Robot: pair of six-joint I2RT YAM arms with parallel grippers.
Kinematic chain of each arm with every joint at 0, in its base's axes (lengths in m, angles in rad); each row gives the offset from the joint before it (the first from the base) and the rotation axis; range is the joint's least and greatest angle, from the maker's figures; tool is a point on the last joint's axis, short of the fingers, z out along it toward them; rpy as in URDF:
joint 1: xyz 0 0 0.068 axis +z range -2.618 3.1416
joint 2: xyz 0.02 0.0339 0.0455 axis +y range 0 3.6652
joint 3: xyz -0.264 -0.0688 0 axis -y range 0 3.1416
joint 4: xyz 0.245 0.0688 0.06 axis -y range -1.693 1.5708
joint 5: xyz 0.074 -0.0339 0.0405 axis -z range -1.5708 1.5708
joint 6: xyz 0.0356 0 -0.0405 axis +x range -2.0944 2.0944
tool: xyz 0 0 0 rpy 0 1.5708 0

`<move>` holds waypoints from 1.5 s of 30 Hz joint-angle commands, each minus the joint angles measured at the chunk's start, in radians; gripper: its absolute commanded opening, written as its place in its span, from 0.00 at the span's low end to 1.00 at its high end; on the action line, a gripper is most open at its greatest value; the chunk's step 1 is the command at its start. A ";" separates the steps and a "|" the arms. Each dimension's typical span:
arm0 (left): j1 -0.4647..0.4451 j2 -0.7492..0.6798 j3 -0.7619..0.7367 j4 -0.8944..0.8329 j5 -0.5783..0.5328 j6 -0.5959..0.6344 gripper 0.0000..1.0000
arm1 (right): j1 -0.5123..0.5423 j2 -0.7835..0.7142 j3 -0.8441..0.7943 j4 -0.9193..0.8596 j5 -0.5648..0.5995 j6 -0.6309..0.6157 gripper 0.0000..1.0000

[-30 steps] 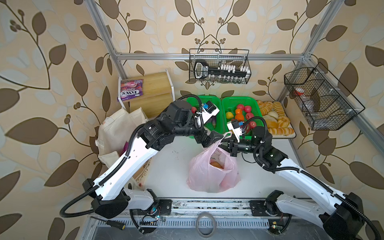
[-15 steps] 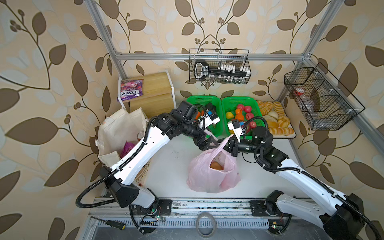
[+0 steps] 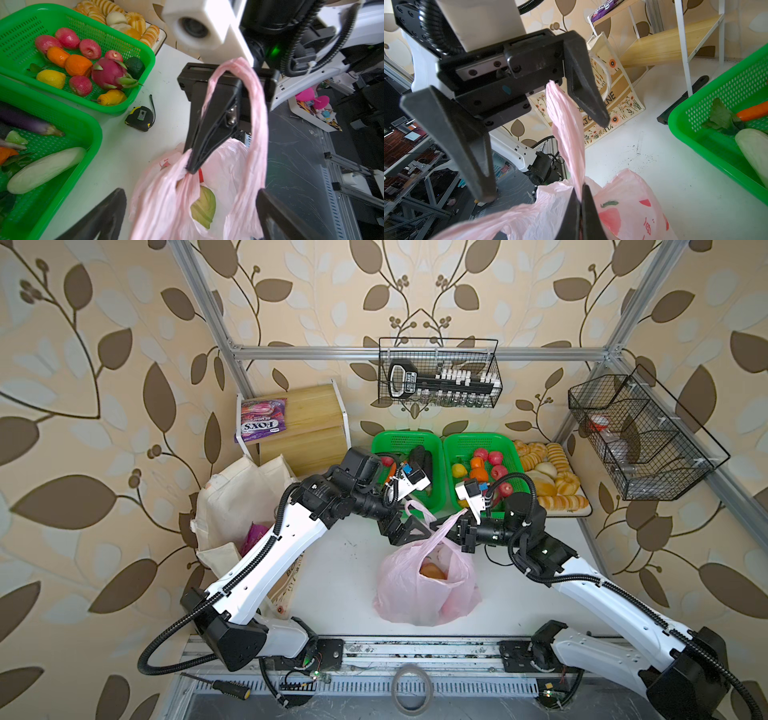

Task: Place the mixed food into the grocery bags and tie them

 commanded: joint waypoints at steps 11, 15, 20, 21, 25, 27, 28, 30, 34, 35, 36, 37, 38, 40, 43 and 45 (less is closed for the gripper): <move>0.002 0.007 -0.077 0.013 0.115 0.064 0.99 | -0.008 -0.004 0.018 0.015 -0.019 0.008 0.00; 0.002 0.024 -0.083 0.076 0.135 0.019 0.99 | -0.007 -0.006 0.018 0.015 -0.025 0.012 0.00; 0.003 0.045 -0.072 0.072 0.150 0.021 0.92 | -0.007 -0.008 0.018 0.011 -0.027 0.013 0.00; 0.002 0.053 -0.065 0.060 0.153 0.025 0.89 | -0.008 -0.010 0.018 0.009 -0.027 0.014 0.00; 0.002 0.082 -0.037 0.020 0.172 0.028 0.73 | -0.007 -0.011 0.020 0.000 -0.030 0.009 0.00; 0.002 0.086 -0.031 0.014 0.185 0.026 0.65 | -0.008 -0.011 0.022 -0.003 -0.029 0.010 0.00; 0.002 0.086 -0.030 0.017 0.192 0.024 0.60 | -0.007 -0.011 0.021 -0.005 -0.029 0.009 0.00; 0.002 0.086 -0.029 0.024 0.205 0.017 0.49 | -0.008 -0.011 0.022 -0.007 -0.026 0.008 0.00; 0.003 0.086 -0.025 0.040 0.197 0.002 0.32 | -0.008 -0.010 0.023 -0.009 -0.027 0.008 0.00; 0.002 0.086 -0.024 0.042 0.193 -0.002 0.30 | -0.007 -0.010 0.023 -0.011 -0.028 0.008 0.00; 0.001 0.086 -0.022 0.043 0.190 -0.004 0.27 | -0.007 -0.011 0.023 -0.012 -0.027 0.006 0.00; 0.002 0.086 -0.022 0.043 0.188 -0.007 0.23 | -0.007 -0.010 0.023 -0.014 -0.028 0.007 0.00; 0.002 0.086 -0.020 0.043 0.187 -0.007 0.18 | -0.007 -0.011 0.023 -0.014 -0.029 0.007 0.00; 0.002 0.086 -0.019 0.041 0.182 -0.006 0.09 | -0.007 -0.010 0.023 -0.014 -0.032 0.008 0.00; 0.002 0.083 -0.016 0.034 0.173 -0.004 0.07 | -0.010 -0.012 0.023 -0.017 -0.037 0.005 0.00; 0.002 0.081 -0.016 0.030 0.170 -0.004 0.05 | -0.012 -0.012 0.024 -0.024 -0.041 -0.002 0.02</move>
